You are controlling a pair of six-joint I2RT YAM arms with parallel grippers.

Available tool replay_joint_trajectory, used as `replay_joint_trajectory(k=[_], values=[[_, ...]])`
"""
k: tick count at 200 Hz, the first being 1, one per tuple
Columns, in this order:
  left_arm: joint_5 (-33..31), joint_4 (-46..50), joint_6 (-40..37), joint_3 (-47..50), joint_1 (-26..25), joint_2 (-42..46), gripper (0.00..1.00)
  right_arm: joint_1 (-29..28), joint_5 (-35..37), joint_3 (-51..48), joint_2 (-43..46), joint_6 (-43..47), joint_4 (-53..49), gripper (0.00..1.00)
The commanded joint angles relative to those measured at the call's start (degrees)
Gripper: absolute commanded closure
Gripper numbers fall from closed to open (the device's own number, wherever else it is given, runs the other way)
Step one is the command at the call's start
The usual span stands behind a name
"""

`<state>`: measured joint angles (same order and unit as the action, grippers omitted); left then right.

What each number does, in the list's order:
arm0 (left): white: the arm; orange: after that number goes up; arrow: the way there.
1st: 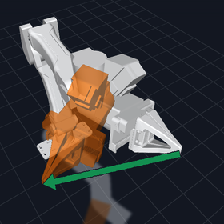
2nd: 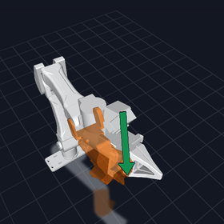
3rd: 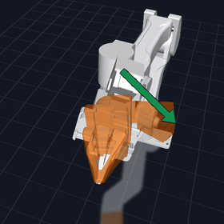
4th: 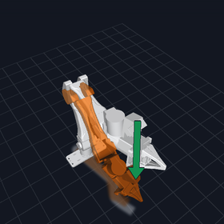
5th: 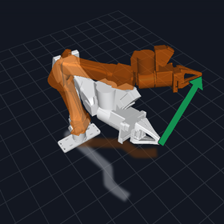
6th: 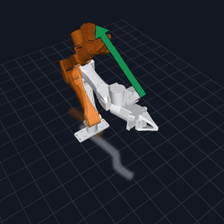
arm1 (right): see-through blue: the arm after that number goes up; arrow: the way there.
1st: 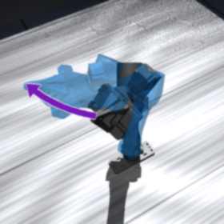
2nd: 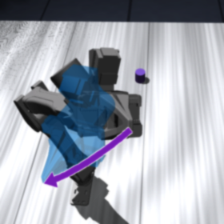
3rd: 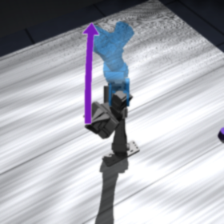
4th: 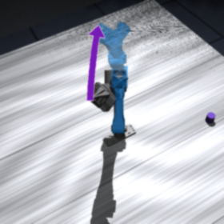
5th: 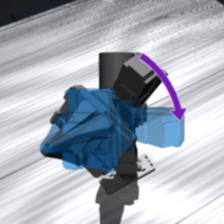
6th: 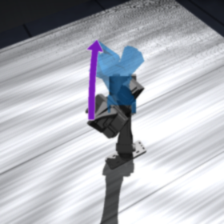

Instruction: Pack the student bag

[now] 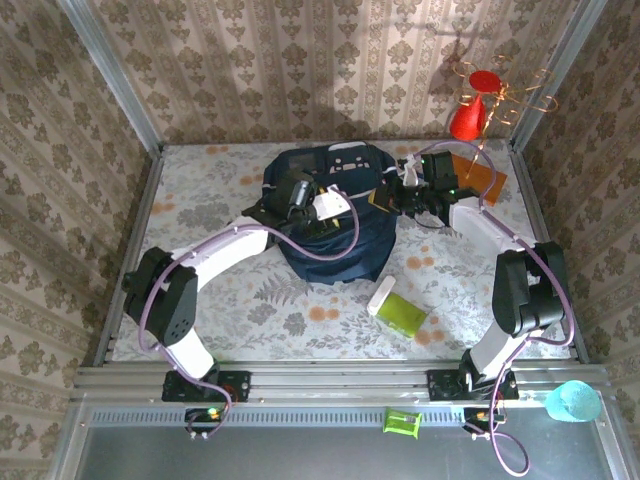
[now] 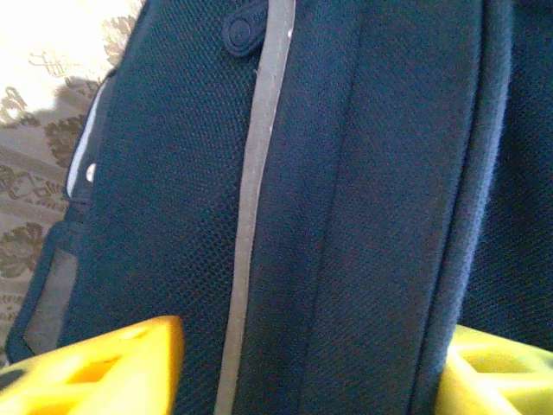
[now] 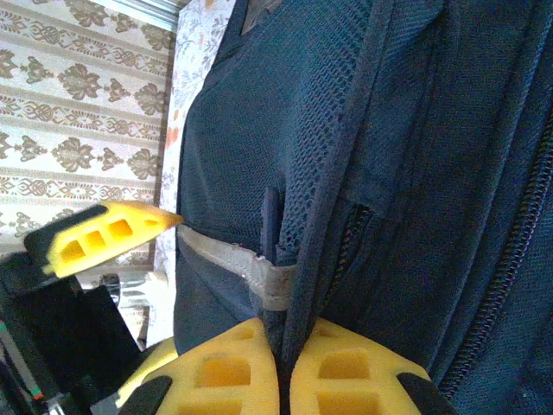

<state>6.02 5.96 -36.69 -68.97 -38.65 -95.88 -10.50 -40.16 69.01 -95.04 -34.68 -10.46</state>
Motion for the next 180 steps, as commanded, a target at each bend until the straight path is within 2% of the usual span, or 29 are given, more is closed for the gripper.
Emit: replay_joint_trajectory(k=[1,29,44,56,69,96,115,139,160,180], values=[[-1.3,2.2,-1.7,-2.5,0.2,-0.4,0.47,-0.7,-3.5,2.1,1.5,2.1,2.3,0.91],[0.5,2.7,-0.6,-3.2,0.5,-0.1,0.69,-0.6,-1.0,2.7,1.2,4.7,-1.4,0.88],[1.1,2.8,0.5,-3.2,0.8,0.3,0.88,-0.7,2.2,2.7,2.0,6.1,-4.1,0.79],[0.5,2.1,2.0,-3.0,1.0,0.9,1.0,-0.7,7.7,2.5,3.4,7.9,-7.8,0.66],[-0.7,0.9,4.4,-2.5,1.4,1.7,1.0,-0.9,15.6,0.9,6.3,9.1,-11.3,0.5],[-3.1,-2.4,11.6,-0.8,2.2,4.7,1.0,-2.2,30.3,-6.2,14.5,9.5,-16.2,0.32],[-3.5,-4.1,16.9,0.3,2.9,6.4,1.0,-6.1,38.4,-13.1,21.3,7.5,-18.2,0.18],[-4.0,-4.2,21.2,0.6,3.5,7.4,1.0,-13.8,44.2,-20.1,25.1,1.5,-20.0,0.1],[-3.9,-4.2,23.1,0.4,3.9,7.9,1.0,-20.4,47.0,-23.3,24.2,-4.4,-20.0,0.06],[-2.9,-4.1,23.3,0.2,4.0,8.1,1.0,-24.2,48.3,-25.3,22.2,-9.1,-17.0,0.04]])
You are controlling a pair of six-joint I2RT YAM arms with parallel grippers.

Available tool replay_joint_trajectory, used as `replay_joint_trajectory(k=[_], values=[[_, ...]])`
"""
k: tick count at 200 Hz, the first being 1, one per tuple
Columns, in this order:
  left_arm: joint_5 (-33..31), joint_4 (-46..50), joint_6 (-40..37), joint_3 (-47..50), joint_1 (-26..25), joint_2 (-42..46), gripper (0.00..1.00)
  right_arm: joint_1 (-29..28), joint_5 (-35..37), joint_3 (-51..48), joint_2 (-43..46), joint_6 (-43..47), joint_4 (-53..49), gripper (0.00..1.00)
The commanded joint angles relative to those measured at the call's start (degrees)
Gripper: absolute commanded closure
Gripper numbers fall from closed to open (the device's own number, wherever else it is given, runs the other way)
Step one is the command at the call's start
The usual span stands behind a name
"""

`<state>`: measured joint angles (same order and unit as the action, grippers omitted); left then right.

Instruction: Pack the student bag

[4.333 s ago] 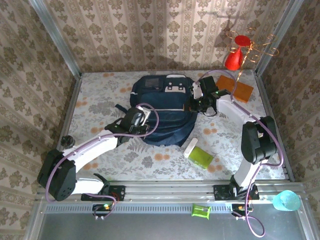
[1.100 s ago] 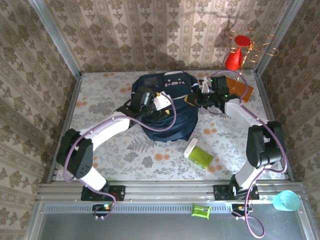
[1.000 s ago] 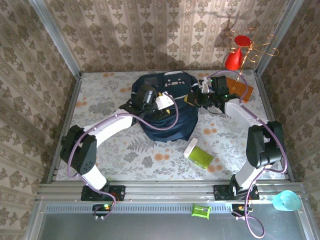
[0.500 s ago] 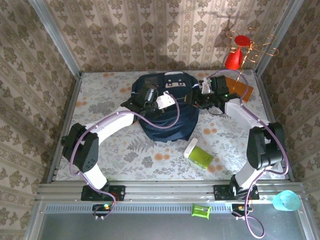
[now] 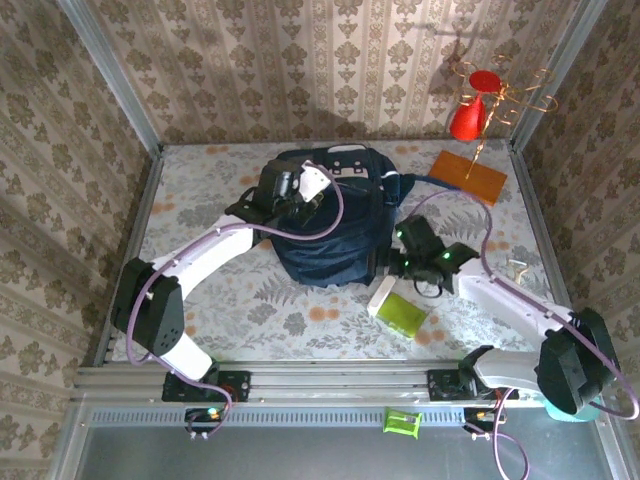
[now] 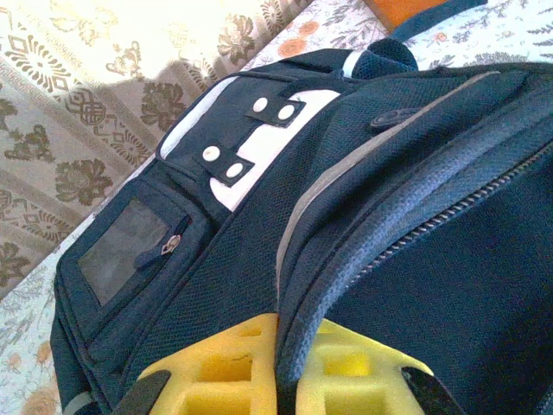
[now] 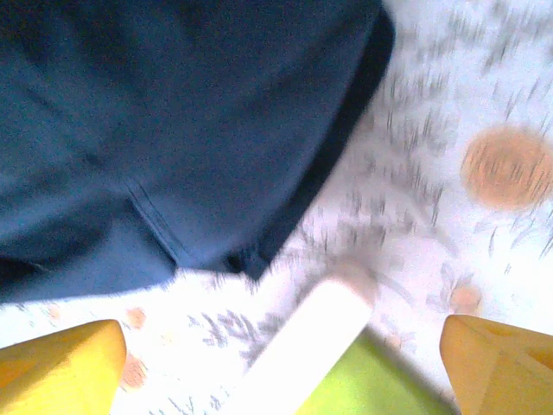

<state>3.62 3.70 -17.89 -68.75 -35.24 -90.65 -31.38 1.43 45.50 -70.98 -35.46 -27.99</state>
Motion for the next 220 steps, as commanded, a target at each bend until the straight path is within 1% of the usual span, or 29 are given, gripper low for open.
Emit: replay_joint_trajectory(k=[1,21,37,69,95,111,122,137,152,174,180,195,220], values=[[-0.4,-1.8,4.6,0.0,0.6,2.8,1.0,-3.4,6.7,-1.9,-1.9,-8.6,0.8,0.04],[0.2,-2.0,4.9,-0.1,0.6,2.8,1.0,-6.0,6.7,-2.8,-5.0,-11.7,4.9,0.05],[0.7,-2.0,5.0,0.0,0.6,2.9,1.0,-7.9,8.7,-1.9,-8.0,-13.3,5.0,0.07],[1.2,-2.1,5.0,0.3,0.6,3.4,1.0,-10.4,11.3,-2.2,-12.9,-15.7,7.1,0.17],[1.4,-2.0,5.1,0.5,0.6,4.2,1.0,-10.9,12.6,-2.2,-15.6,-16.5,8.5,0.37],[1.7,-2.0,5.3,0.7,0.6,4.7,1.0,-11.0,13.4,-2.8,-15.8,-17.0,10.2,0.48],[1.8,-2.0,5.4,0.9,0.7,5.1,1.0,-10.7,14.0,-2.9,-15.8,-17.4,11.1,0.53],[1.8,-1.9,5.5,1.3,0.6,5.6,1.0,-10.1,14.5,-2.8,-15.6,-18.0,12.2,0.57],[1.5,-1.8,5.6,1.6,0.6,6.0,1.0,-8.7,15.1,-2.6,-14.4,-18.0,13.0,0.63],[1.2,-1.2,6.1,1.4,0.7,6.3,1.0,-6.2,15.1,-3.5,-10.0,-17.8,14.6,0.79],[1.1,-0.9,6.4,1.1,0.8,6.4,1.0,-5.4,14.7,-3.7,-9.2,-17.5,14.8,0.8],[1.3,-0.3,7.7,0.4,1.1,6.4,1.0,-4.2,13.6,-3.7,-3.5,-16.9,14.4,0.84],[1.4,1.0,10.3,-1.4,2.3,6.2,1.0,-4.0,15.0,-2.6,5.7,-16.4,9.6,0.87]])
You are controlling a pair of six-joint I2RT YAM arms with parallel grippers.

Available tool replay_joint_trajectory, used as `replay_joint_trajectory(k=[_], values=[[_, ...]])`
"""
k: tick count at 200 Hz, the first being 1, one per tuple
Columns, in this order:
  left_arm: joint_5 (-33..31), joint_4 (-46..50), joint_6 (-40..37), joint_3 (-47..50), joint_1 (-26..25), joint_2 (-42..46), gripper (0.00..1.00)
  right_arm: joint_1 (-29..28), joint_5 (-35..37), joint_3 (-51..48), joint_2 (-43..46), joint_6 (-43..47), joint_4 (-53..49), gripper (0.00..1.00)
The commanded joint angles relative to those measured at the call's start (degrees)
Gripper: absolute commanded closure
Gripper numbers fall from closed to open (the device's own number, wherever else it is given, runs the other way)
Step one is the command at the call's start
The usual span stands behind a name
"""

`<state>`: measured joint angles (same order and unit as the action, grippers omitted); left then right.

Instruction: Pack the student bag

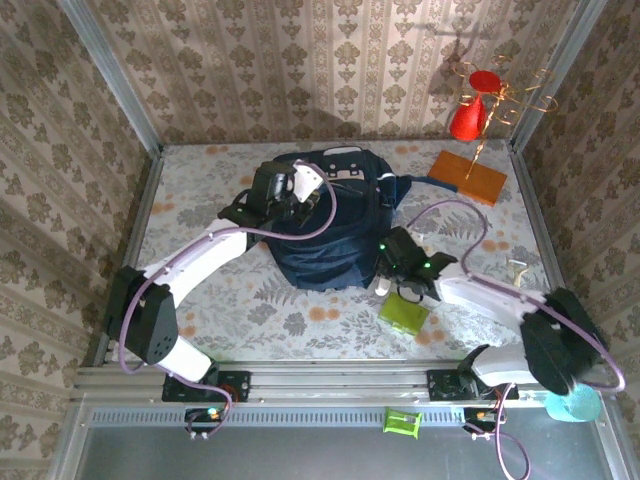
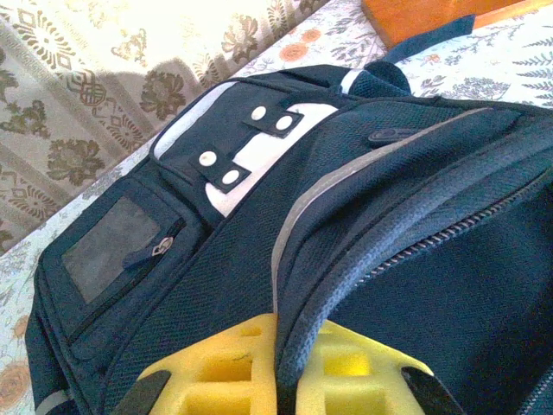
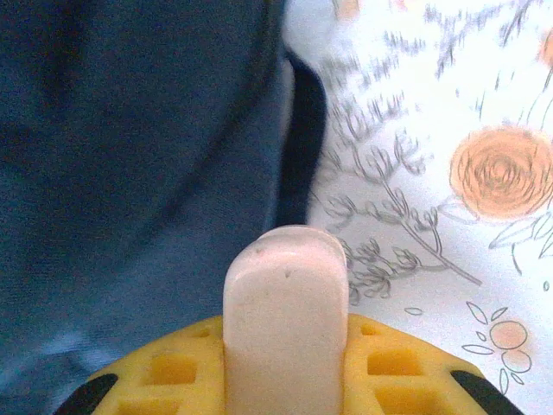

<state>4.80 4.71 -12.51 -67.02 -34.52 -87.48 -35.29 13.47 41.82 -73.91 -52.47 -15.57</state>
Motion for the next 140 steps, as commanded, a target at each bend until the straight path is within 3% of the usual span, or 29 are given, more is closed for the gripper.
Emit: replay_joint_trajectory(k=[1,31,79,112,140], values=[[0.3,0.0,5.1,-3.2,1.6,3.0,1.0,-0.1,3.0,1.0,9.0,0.6,-2.9,0.87],[3.3,2.3,7.7,-5.3,2.2,3.1,1.0,-0.8,-3.5,2.1,15.5,0.6,4.7,0.9],[8.6,5.3,13.8,-8.8,2.0,4.8,1.0,-4.9,-9.5,11.2,-1.2,-7.3,29.0,0.89],[7.0,9.3,16.2,-12.2,1.7,3.9,1.0,-5.4,-5.3,15.6,-12.0,-16.0,37.0,0.89],[5.3,8.8,17.1,-12.4,1.8,3.8,1.0,-5.6,5.5,14.3,-17.4,-24.8,41.5,0.87]])
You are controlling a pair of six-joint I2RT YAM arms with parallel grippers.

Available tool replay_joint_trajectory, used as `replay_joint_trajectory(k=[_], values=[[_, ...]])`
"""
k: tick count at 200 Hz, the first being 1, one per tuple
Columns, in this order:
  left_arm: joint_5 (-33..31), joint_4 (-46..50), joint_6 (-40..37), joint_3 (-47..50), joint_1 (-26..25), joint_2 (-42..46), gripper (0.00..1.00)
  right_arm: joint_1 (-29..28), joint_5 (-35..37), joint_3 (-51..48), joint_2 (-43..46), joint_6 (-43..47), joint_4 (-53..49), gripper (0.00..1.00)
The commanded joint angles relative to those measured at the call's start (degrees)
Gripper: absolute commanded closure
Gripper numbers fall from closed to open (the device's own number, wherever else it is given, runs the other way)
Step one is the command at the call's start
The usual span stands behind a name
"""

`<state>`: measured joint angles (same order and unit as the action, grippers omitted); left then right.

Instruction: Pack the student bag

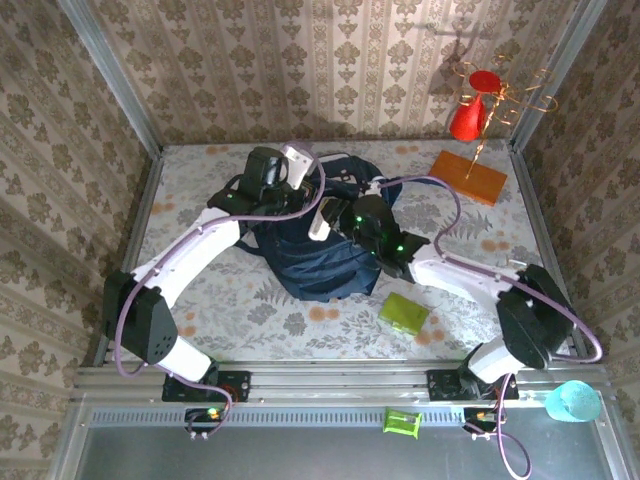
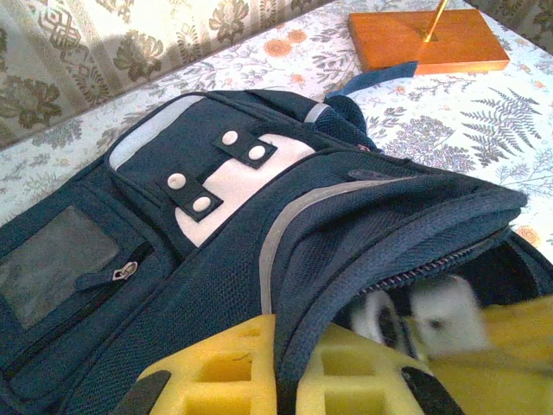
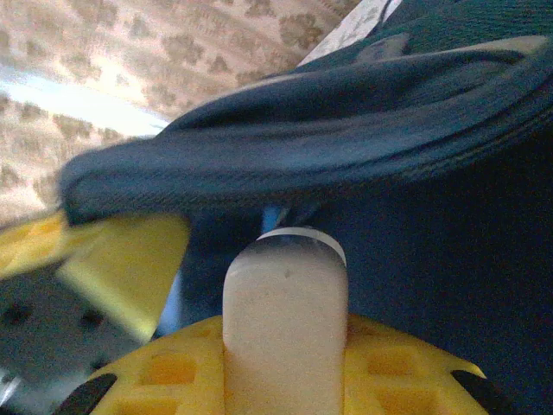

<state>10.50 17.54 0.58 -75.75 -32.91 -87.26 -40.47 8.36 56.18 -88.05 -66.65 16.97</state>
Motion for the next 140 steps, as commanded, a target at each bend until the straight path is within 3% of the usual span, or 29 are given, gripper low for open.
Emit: replay_joint_trajectory(k=[1,46,59,71,92,110,140], values=[[-0.4,-4.1,4.0,-3.7,0.2,3.6,1.0,-0.5,11.1,-0.1,-3.5,-11.0,9.2,0.87],[-0.2,-4.6,4.6,-4.0,0.4,2.8,1.0,-2.0,22.5,5.8,-13.5,-21.7,10.9,0.83],[-0.1,-4.6,4.8,-4.0,0.5,2.7,1.0,-1.8,22.6,8.7,-15.3,-23.3,7.0,0.67],[-0.1,-4.7,5.0,-4.1,0.7,2.6,1.0,-1.8,21.6,9.1,-15.5,-21.0,6.2,0.52],[-0.2,-4.6,5.6,-4.0,1.5,2.5,1.0,-1.6,20.5,7.3,-11.5,-15.6,2.2,0.37],[0.0,-5.0,6.4,-3.5,2.3,2.8,1.0,-1.2,18.1,4.5,-6.7,-9.9,0.3,0.31],[0.6,-5.4,6.8,-3.0,3.3,2.4,1.0,-0.5,11.3,-1.0,3.0,0.6,-2.2,0.3]])
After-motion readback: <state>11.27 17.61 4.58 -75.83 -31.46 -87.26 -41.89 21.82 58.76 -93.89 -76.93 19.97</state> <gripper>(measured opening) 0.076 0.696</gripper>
